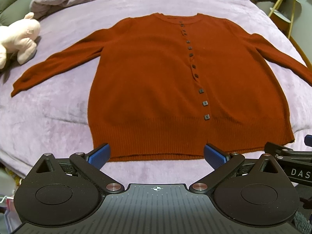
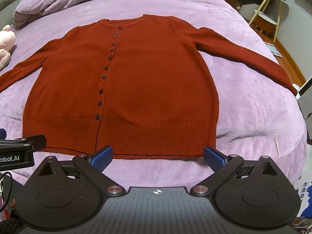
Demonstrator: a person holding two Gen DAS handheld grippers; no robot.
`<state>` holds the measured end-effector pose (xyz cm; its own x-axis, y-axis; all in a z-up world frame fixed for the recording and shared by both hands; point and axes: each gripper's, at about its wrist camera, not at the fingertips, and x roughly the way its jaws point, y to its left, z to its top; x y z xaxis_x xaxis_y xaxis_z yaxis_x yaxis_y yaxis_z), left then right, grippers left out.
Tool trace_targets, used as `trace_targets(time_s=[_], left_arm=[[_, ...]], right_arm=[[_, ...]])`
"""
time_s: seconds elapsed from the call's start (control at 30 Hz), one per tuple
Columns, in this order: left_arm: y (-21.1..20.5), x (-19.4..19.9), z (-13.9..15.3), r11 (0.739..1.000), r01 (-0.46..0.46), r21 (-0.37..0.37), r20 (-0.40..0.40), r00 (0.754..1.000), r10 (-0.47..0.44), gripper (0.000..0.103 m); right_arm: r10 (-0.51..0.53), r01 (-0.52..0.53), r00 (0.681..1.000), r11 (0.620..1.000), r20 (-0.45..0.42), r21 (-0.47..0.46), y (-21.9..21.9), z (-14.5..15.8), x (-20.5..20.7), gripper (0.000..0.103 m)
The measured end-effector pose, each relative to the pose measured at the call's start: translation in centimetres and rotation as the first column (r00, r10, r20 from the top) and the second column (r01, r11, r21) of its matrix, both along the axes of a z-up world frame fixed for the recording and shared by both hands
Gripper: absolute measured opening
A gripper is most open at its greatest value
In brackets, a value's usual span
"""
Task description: Fold small clothes
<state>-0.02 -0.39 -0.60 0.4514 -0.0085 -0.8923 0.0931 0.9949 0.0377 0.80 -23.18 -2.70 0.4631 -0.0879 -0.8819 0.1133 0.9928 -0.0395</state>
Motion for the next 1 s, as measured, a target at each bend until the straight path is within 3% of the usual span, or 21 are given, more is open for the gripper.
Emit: trace_targets(time_s=[0.83, 0.93, 1.0], left_arm=[[0.1, 0.9, -1.3, 1.000, 0.000, -0.006, -0.037, 0.999, 0.000, 0.103], [0.3, 1.5, -1.2, 1.000, -0.001, -0.025, -0.026, 1.000, 0.000, 0.103], [0.5, 2.1, -1.2, 0.999, -0.004, -0.043, -0.002, 1.000, 0.004, 0.103]], right_arm=[[-0.006, 0.006, 1.000, 0.998, 0.003, 0.064, -1.3, -0.7, 0.5, 0.099], [0.011, -0.016, 0.999, 0.994, 0.043, 0.108, -2.1, -0.6, 0.7, 0.099], [0.022, -0.039, 0.993, 0.989, 0.113, 0.145, -3.1, -0.4, 0.9, 0.099]])
